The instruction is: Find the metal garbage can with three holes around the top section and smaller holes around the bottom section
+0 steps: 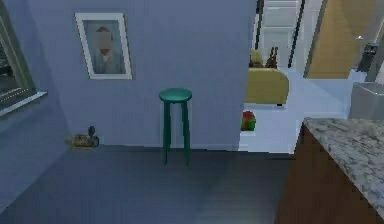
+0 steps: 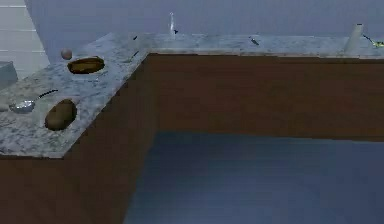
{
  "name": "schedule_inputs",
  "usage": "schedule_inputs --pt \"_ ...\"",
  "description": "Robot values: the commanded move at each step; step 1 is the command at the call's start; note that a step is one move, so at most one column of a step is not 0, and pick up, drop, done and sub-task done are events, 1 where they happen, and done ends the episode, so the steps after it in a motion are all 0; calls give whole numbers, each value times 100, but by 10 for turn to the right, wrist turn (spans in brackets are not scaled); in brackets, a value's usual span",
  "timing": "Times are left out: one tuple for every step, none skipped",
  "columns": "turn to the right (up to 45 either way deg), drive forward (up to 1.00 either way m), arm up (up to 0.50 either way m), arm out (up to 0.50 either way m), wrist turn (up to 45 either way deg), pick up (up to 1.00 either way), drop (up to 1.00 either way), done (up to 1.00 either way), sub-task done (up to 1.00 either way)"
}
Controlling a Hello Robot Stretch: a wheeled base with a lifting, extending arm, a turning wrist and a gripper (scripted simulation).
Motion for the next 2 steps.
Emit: schedule_inputs --pt "240 0 0 0 0 0 0 0 0" --pt "0 100 0 0 0 0 0 0 0"
